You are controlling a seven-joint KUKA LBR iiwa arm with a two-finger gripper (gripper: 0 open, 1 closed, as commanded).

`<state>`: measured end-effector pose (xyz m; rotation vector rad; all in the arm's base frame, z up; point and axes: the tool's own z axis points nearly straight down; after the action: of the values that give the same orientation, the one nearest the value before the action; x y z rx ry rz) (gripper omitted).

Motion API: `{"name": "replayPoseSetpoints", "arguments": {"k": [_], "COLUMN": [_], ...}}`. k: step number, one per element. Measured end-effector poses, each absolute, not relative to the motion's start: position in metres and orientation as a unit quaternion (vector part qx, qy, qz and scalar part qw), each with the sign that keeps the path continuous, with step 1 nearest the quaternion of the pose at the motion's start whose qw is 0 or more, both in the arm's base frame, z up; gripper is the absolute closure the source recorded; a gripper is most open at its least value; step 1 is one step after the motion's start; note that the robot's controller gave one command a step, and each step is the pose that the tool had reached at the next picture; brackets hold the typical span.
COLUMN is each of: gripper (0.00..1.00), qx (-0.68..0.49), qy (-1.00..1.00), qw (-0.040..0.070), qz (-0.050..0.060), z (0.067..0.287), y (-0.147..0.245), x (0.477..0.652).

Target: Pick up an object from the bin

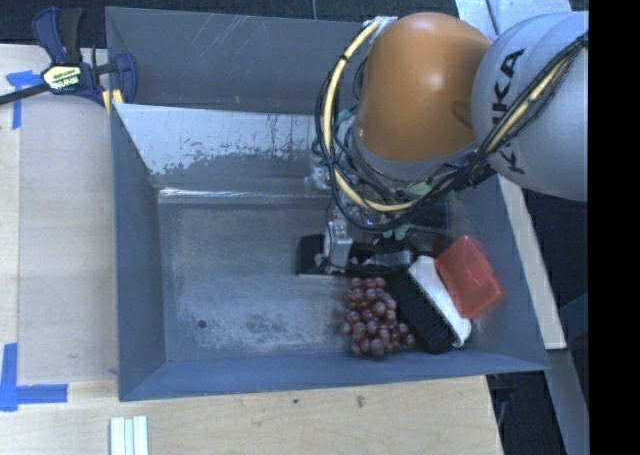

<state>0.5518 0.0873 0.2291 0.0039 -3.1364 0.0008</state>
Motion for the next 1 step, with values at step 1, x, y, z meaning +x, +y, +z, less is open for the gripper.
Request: {"name": "replayPoseSetpoints", "arguments": {"k": [1], "gripper": [0.00], "qx": [0.000], "qy": [-1.000], "qw": [-0.002], "qz": [0.000], "z": [0.2337], "y": [0.0870], "x": [0.5533]}}
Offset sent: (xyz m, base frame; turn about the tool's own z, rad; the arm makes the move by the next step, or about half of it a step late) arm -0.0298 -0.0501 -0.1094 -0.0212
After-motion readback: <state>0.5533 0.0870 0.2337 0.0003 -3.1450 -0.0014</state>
